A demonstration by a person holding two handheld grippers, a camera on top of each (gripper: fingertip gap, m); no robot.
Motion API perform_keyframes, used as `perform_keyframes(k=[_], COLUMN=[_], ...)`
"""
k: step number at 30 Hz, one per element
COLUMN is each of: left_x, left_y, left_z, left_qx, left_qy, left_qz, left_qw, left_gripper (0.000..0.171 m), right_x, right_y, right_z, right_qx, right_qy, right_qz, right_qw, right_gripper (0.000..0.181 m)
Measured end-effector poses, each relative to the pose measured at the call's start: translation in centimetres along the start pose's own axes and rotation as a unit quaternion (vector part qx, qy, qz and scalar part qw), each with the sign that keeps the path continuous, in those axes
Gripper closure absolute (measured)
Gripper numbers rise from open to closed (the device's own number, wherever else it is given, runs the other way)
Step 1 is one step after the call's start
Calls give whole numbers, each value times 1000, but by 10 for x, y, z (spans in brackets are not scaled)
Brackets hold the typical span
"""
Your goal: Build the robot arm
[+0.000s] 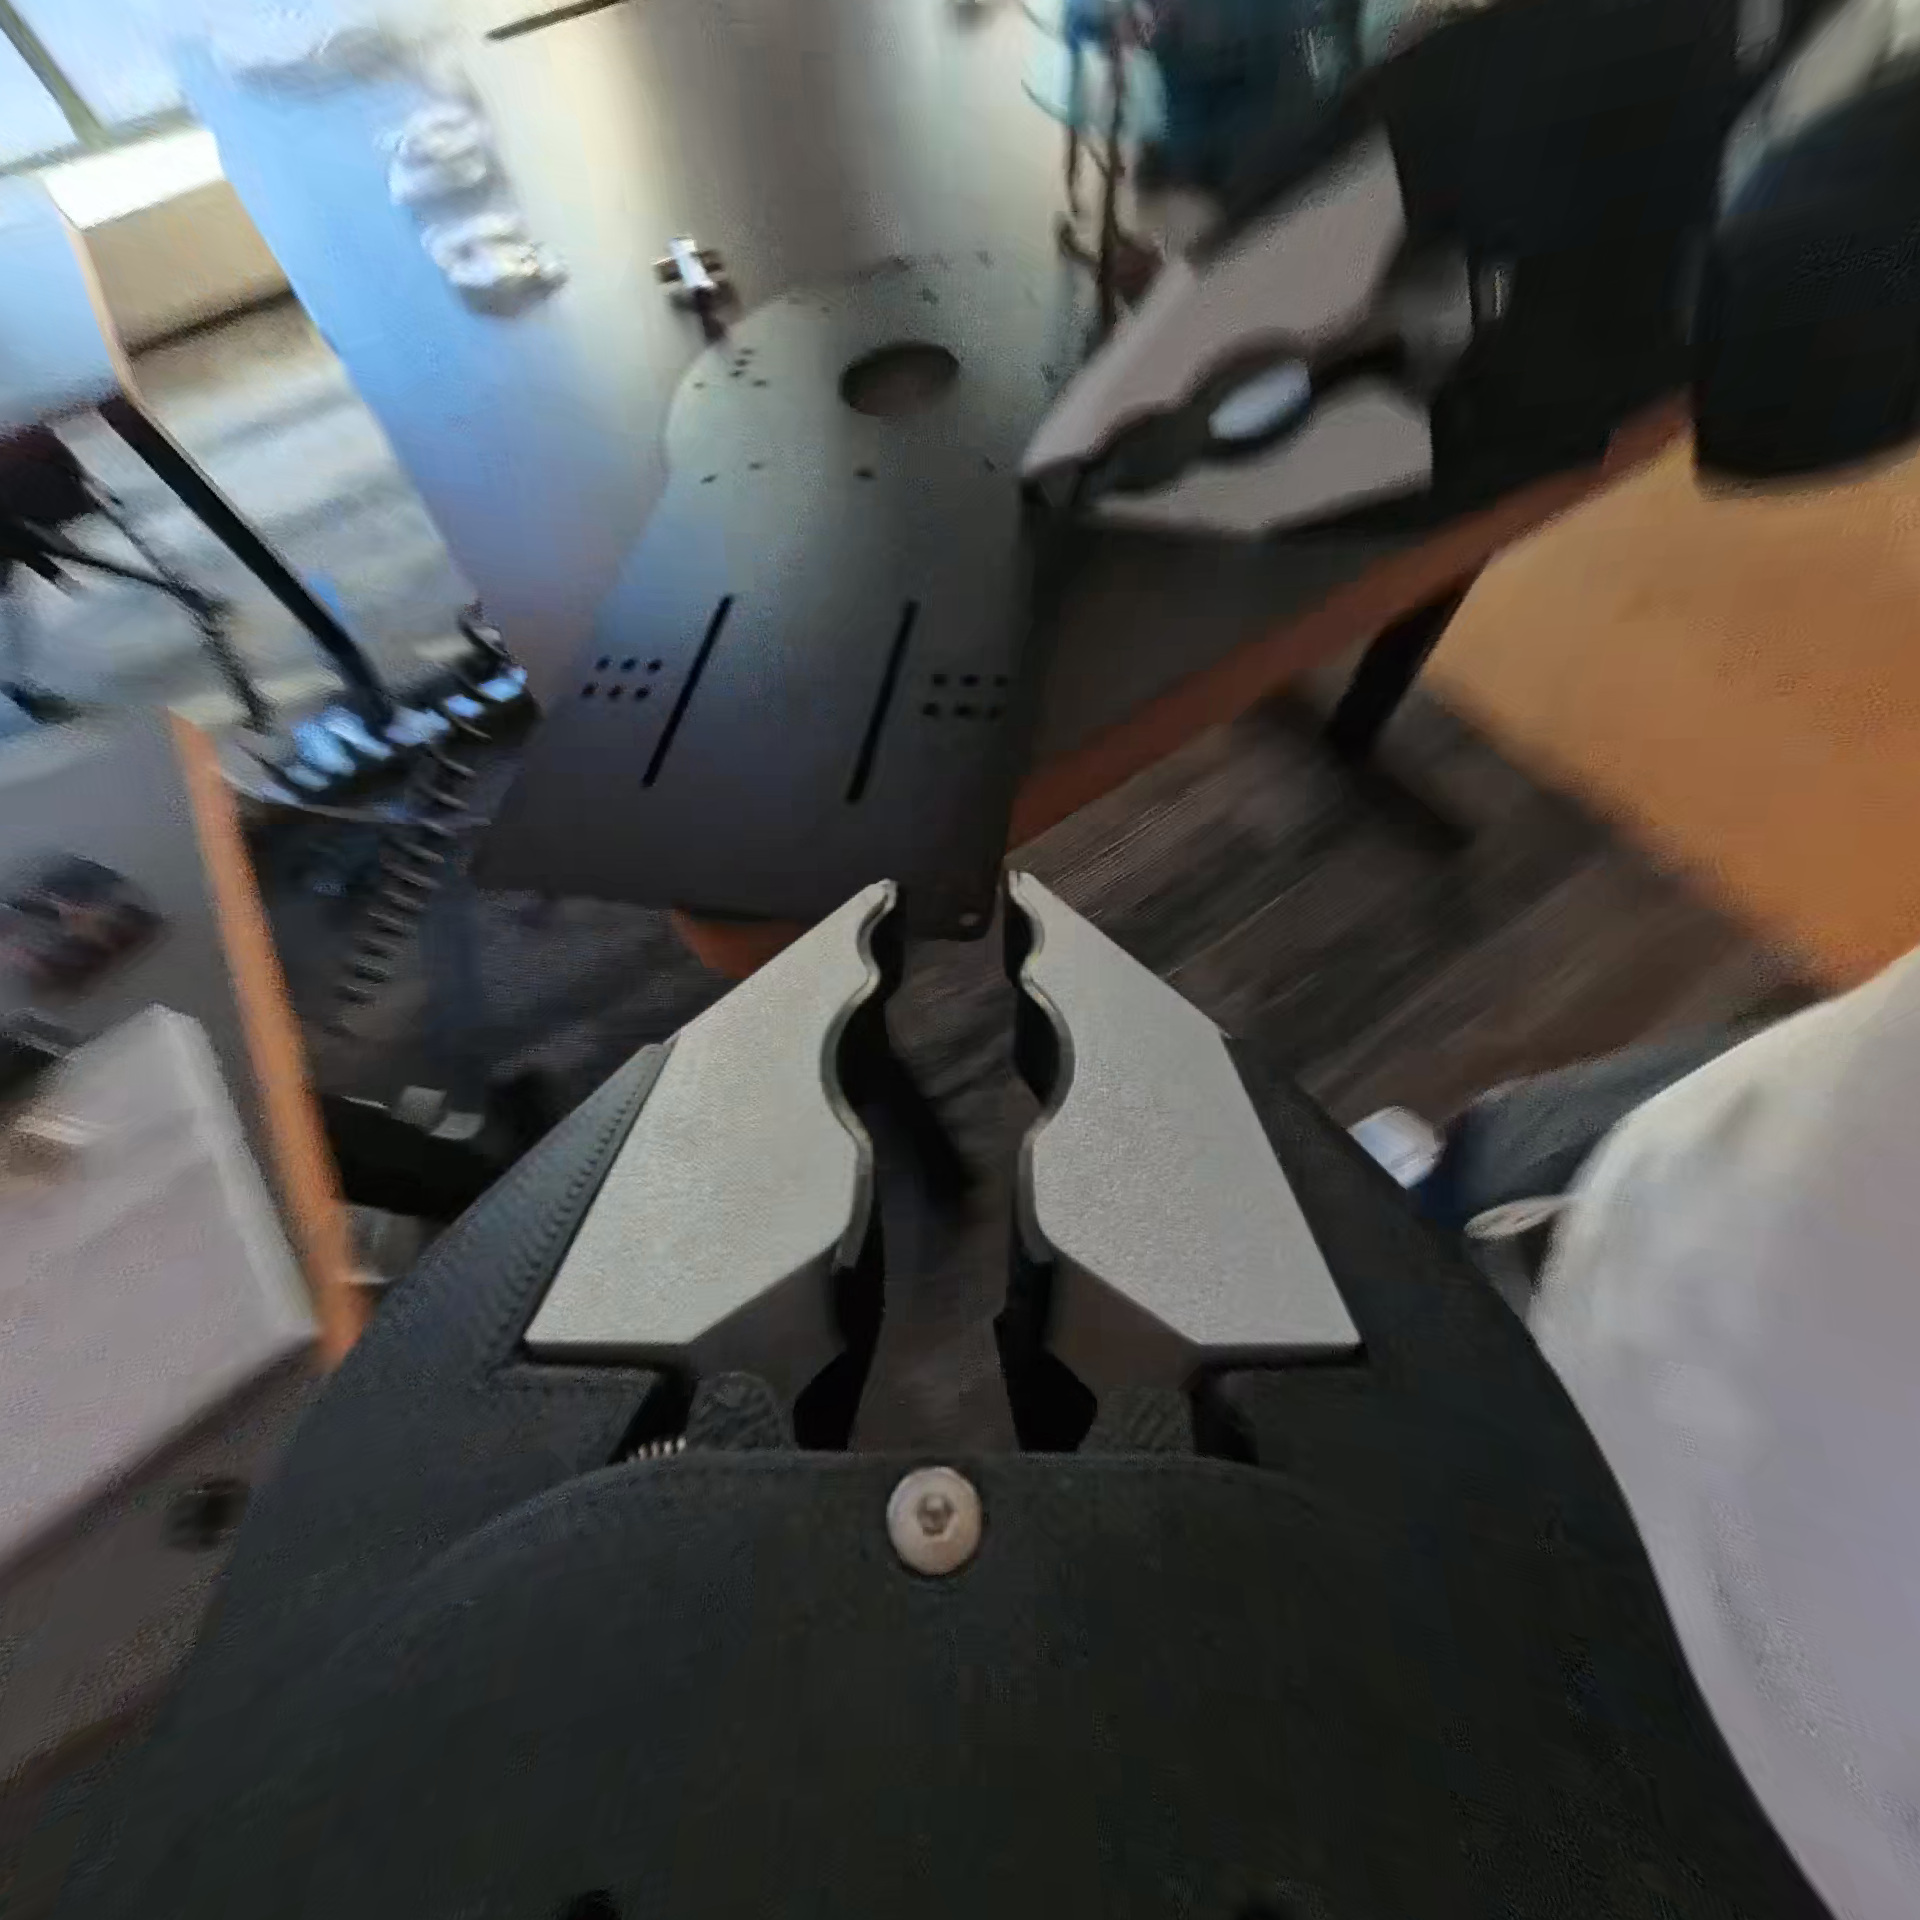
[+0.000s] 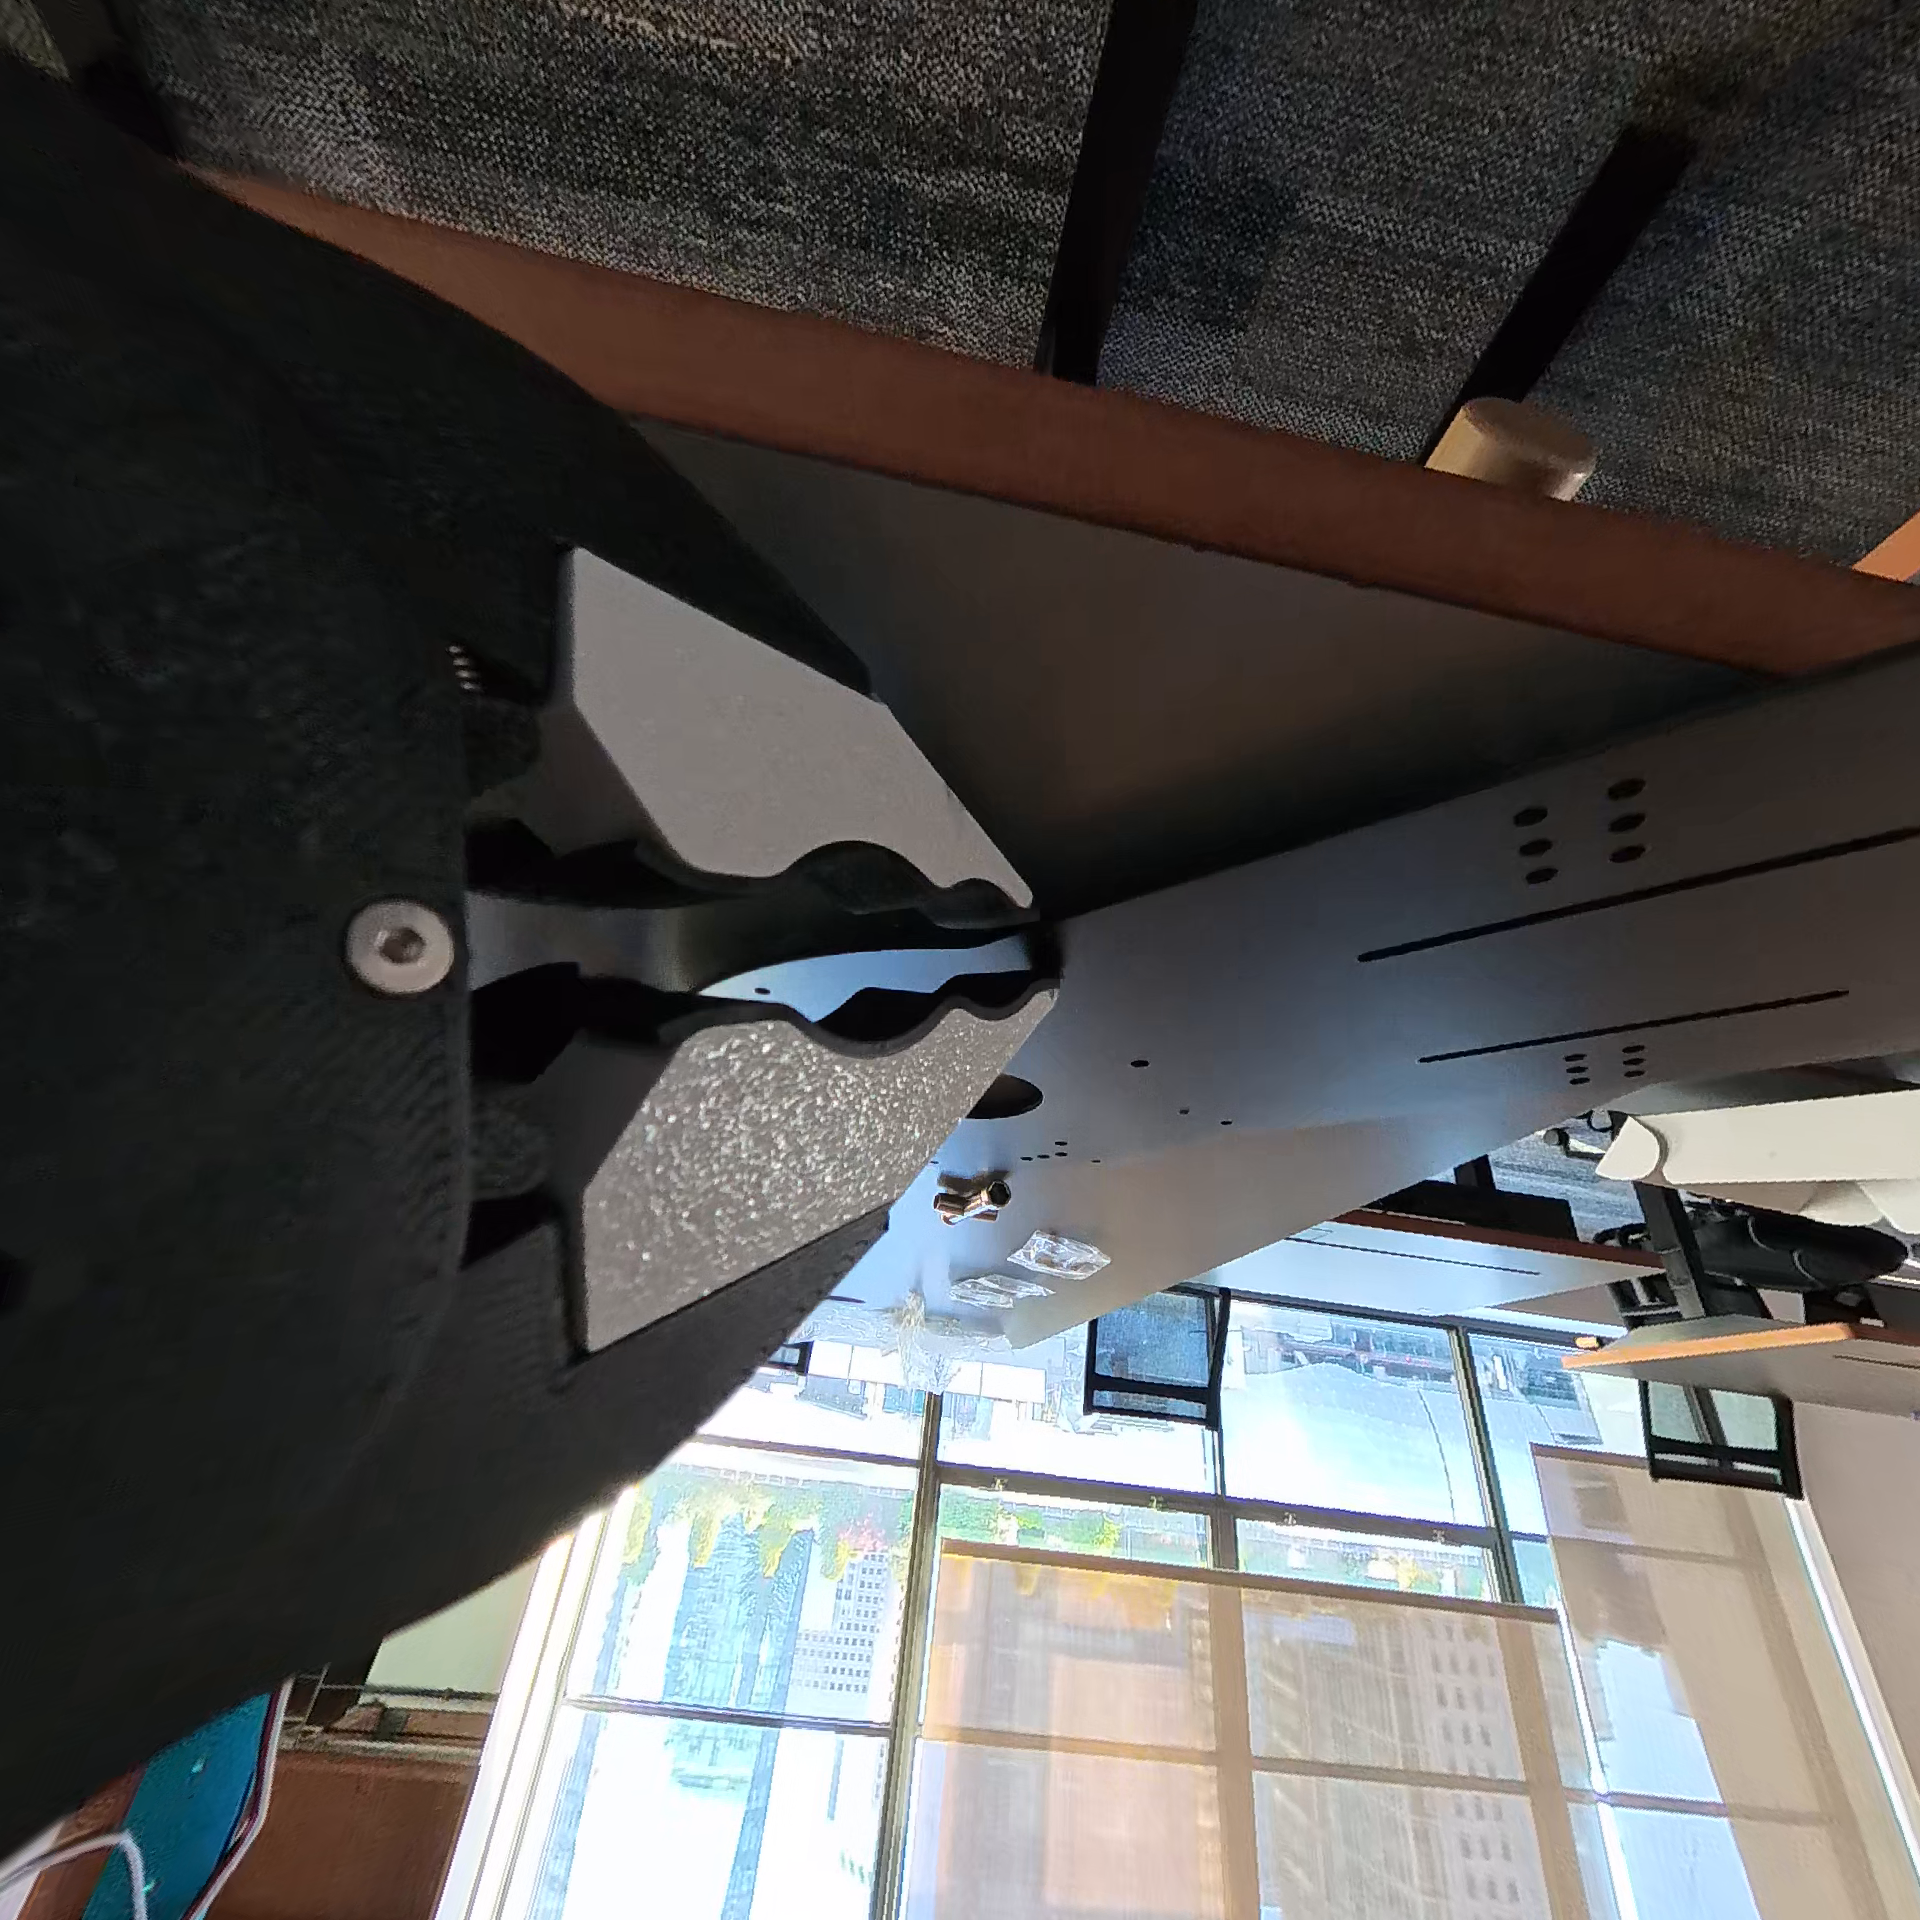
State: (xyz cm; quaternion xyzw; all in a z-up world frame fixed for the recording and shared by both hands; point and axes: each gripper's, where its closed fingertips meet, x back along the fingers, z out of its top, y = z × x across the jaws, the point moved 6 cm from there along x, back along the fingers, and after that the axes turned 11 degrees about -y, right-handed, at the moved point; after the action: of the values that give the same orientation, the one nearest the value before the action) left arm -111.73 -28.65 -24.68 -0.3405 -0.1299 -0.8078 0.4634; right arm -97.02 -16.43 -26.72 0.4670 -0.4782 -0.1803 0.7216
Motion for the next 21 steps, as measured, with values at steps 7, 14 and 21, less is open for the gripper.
perform_keyframes(k=[7, 14, 21], left_x=[9, -10, -15], left_y=[-62, -41, -43], left_z=[-26, -27, -27], left_qx=[398, 485, 489], left_qy=[116, 116, 79], left_qz=[-228, -338, -318], left_qw=[881, 799, 808], left_gripper=[136, 143, 156], right_x=[0, 4, 2], right_y=[-2, 1, 0], right_z=[1, 5, 4], right_qx=[-22, -37, -50], right_qy=[12, 33, 35], right_qz=[-13, -40, -33], right_qw=[1000, 998, 998], right_gripper=[175, 177, 177])
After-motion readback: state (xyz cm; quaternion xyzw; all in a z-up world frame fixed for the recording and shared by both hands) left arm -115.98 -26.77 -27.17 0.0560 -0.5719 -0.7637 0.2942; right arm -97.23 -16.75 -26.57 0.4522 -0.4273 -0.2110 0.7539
